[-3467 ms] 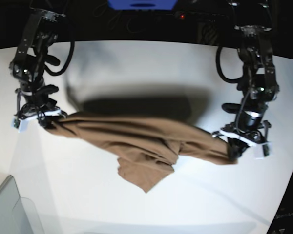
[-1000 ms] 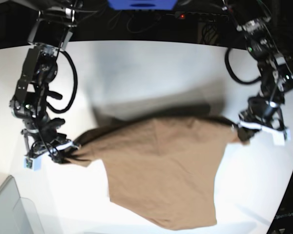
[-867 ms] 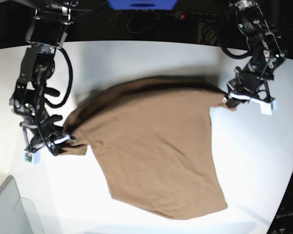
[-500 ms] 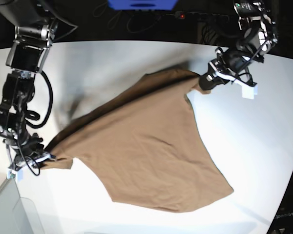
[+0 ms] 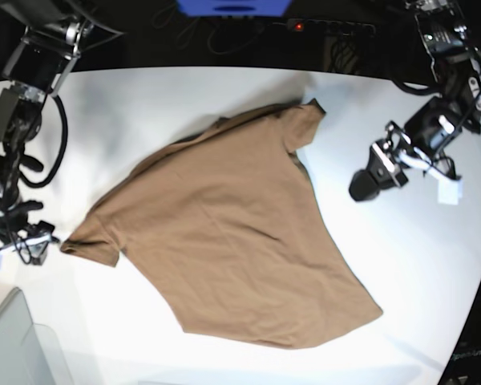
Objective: Layout the t-shirt on the table in an organized manner, then fold the t-shirt properly
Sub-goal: 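Lay the t-shirt down on the table and open both grippers, then grasp the shirt's shoulder with the right gripper and its hem with the left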
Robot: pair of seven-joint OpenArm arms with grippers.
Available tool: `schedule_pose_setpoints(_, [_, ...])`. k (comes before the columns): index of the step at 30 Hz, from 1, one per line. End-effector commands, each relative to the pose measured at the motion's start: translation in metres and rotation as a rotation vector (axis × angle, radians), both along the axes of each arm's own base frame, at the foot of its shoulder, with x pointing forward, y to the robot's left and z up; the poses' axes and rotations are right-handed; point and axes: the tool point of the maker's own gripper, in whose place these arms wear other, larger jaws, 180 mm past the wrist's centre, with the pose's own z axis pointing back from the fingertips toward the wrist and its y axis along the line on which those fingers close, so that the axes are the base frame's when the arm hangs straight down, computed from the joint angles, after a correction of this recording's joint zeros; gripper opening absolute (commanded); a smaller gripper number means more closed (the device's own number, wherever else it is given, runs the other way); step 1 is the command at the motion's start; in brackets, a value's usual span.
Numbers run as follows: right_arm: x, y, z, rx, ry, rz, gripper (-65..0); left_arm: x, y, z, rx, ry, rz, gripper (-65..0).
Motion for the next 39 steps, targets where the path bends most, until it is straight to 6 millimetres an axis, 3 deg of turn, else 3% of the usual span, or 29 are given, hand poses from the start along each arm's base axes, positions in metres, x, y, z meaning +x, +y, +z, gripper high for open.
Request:
schedule_pose_setpoints(1, [-0.003,0.007,0.016,-0.025,-0.052,0.02,-26.2,0.014,0.008,0.012,-0.025,-0.03,0.018,-15.0])
schedule_pose_setpoints(7, [-0.045,0.075,-0.013,0.043,-0.007,0.108,-26.2,0.102,0.054,0.011,0.048,-0.027,0.144,-15.0])
schedule_pose_setpoints(13, [-0.074,0.135,-0.05,0.118,0.093,0.219,-26.2,0.207,0.092,0.015,0.219,-0.008,0.307,-15.0])
schedule_pose_setpoints(16, [-0.086,0.151,-0.063,0.137,0.135,0.255,-26.2,0.243,0.091,0.014,0.373,-0.065,0.342,-15.0])
schedule_pose_setpoints(20, [-0.099,0.178,-0.075,0.158,0.177,0.323,-26.2,0.274,0.07,0.001,0.541,-0.116,0.304,-15.0])
schedule_pose_setpoints(22, [-0.104,0.194,-0.079,0.169,0.194,0.365,-26.2,0.281,0.061,-0.015,0.599,-0.108,0.278,-15.0])
schedule_pose_setpoints(24, [-0.11,0.211,-0.082,0.181,0.209,0.409,-26.2,0.284,0.039,-0.034,0.628,-0.1,0.242,-15.0])
schedule_pose_setpoints(32, [-0.132,0.283,-0.086,0.232,0.243,0.603,-26.2,0.28,-0.015,-0.062,0.703,-0.113,0.115,-15.0])
schedule_pose_setpoints(39, [-0.15,0.334,-0.08,0.264,0.247,0.749,-26.2,0.246,-0.019,-0.111,0.757,-0.041,0.04,-14.8])
